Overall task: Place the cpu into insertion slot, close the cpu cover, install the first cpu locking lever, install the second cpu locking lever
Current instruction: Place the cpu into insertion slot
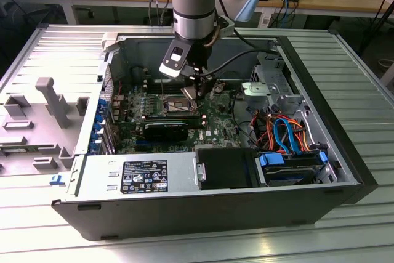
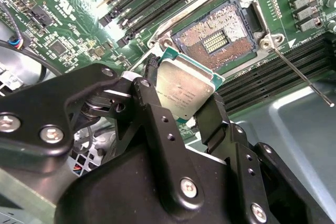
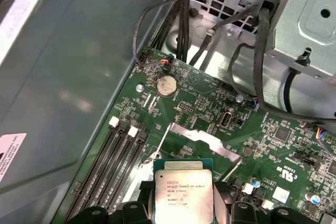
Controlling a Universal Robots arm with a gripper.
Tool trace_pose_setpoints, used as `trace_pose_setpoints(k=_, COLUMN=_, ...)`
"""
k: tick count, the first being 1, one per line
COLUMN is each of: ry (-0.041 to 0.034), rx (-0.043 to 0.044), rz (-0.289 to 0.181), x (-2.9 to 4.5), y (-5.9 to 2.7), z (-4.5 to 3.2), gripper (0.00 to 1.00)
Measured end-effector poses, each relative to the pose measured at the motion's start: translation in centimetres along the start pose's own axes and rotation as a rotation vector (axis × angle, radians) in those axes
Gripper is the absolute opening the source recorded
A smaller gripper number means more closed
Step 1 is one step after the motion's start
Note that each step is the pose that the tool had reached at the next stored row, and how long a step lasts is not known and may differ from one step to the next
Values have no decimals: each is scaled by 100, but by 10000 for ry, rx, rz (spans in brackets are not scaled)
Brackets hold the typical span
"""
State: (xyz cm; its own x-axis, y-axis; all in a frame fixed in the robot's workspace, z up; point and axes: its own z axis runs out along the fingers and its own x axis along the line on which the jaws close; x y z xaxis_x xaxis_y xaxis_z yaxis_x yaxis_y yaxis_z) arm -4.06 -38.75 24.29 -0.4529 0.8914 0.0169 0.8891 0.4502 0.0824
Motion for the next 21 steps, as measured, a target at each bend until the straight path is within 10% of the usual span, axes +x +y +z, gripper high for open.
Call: trace_pose_setpoints(k=21, ry=-15, rx=-3, rz=185, x=11, y=-9, z=9, gripper=54)
